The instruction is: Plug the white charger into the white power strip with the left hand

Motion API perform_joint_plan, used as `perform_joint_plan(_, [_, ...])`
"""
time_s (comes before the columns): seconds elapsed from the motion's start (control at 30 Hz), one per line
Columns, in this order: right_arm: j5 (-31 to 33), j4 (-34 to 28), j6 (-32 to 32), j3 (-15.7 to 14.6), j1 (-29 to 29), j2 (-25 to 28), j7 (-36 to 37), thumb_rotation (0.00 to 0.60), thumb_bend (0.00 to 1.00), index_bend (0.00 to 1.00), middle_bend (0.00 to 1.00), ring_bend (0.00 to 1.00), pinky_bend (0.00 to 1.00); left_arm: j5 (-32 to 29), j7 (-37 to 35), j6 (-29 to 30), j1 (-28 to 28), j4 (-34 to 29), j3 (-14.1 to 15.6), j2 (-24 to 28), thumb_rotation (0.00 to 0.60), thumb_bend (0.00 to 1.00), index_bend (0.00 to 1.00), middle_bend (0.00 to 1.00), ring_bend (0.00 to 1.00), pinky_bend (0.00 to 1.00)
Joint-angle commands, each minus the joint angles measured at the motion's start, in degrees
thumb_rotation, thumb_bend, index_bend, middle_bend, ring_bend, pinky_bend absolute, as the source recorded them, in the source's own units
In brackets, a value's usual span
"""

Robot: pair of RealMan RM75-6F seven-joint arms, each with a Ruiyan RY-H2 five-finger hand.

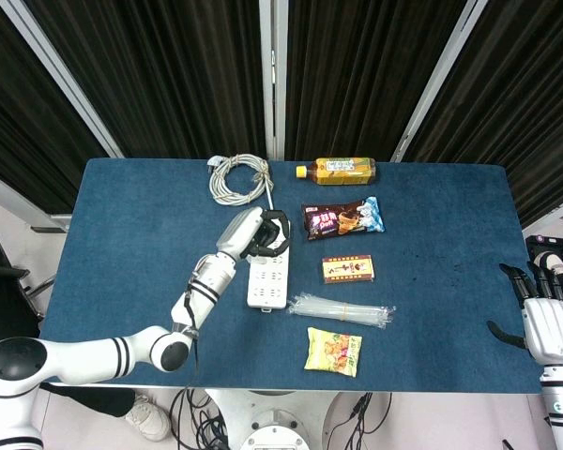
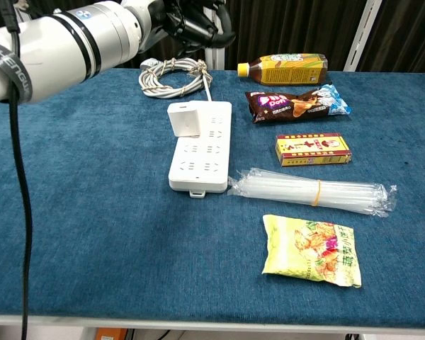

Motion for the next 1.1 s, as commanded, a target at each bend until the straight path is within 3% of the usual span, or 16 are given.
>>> perform_joint_plan(0.03, [0.2,-0.3,0.1,0.1,0.0,0.2,-0.3,0.6,0.09,0.12,0.16,0.02,0.01,13.0,-26.6,-6.4,4.1,8.3,-4.3,-4.7,0.6,0.64,0.83,0.91,0.84,0.85])
perform_joint_plan(0.13, [0.5,-0.4,-0.1,0.2,0.0,0.3,-0.5,0.6,0.09,0.12,0.16,0.02,0.01,15.4,-33.1,-8.4,4.0,10.2,-3.6,-5.1,0.6,0.65,0.84,0.92,0.85,0.86])
perform_joint_plan(0.47, [0.8,-0.6,-0.5,0.3,0.3,0.4,-0.9,0.6,0.09,0.12,0.16,0.02,0.01,17.4,-43.1,-11.0,3.7,15.5,-2.8,-7.6,0.6,0.65,0.84,0.93,0.86,0.86])
perform_joint_plan(1.1, [1.6,-0.5,-1.1,0.3,0.5,0.1,-1.2,0.6,0.09,0.12,0.16,0.02,0.01,19.7,-50.4,-12.9,2.5,20.6,-1.8,-10.8,0.6,0.65,0.85,0.93,0.86,0.86])
